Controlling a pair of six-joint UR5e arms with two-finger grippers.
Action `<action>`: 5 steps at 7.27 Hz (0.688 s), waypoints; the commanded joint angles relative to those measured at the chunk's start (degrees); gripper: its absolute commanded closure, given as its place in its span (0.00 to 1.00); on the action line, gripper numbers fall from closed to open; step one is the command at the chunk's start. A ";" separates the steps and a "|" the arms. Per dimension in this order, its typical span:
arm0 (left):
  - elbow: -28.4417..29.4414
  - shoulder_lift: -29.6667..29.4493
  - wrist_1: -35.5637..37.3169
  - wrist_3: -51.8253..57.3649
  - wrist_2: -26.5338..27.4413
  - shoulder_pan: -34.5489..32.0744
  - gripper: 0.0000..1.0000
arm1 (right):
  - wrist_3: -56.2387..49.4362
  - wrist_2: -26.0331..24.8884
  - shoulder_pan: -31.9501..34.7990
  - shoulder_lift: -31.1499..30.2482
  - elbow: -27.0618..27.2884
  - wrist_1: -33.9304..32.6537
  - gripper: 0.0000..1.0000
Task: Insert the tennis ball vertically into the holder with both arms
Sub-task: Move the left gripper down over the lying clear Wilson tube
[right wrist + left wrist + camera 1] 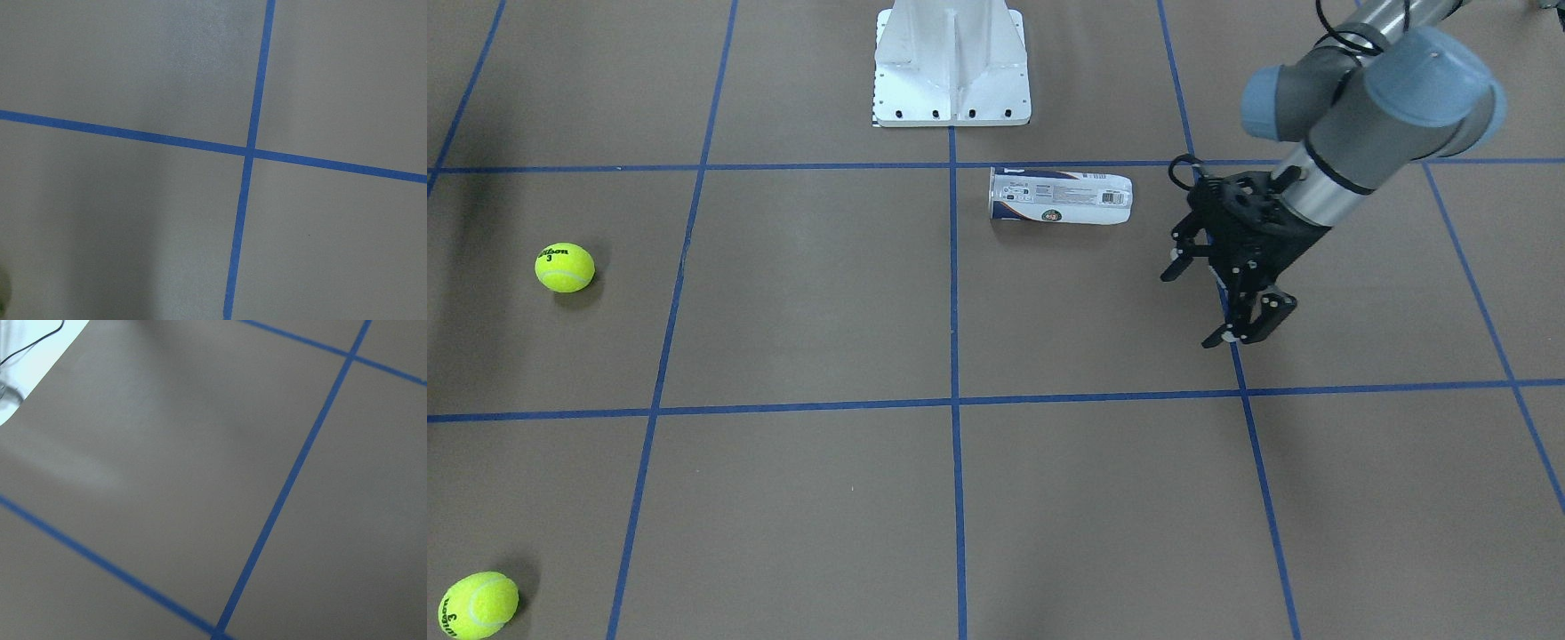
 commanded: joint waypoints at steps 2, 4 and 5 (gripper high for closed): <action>-0.69 -5.98 8.93 0.02 3.97 11.74 0.01 | 0.00 0.00 0.00 0.00 0.00 0.07 0.01; -6.90 -8.37 23.60 0.72 12.29 20.78 0.01 | 0.00 0.00 0.00 0.00 0.09 0.07 0.01; -7.80 -8.90 27.50 0.81 15.20 24.04 0.01 | 0.00 0.00 0.00 0.00 0.00 0.07 0.01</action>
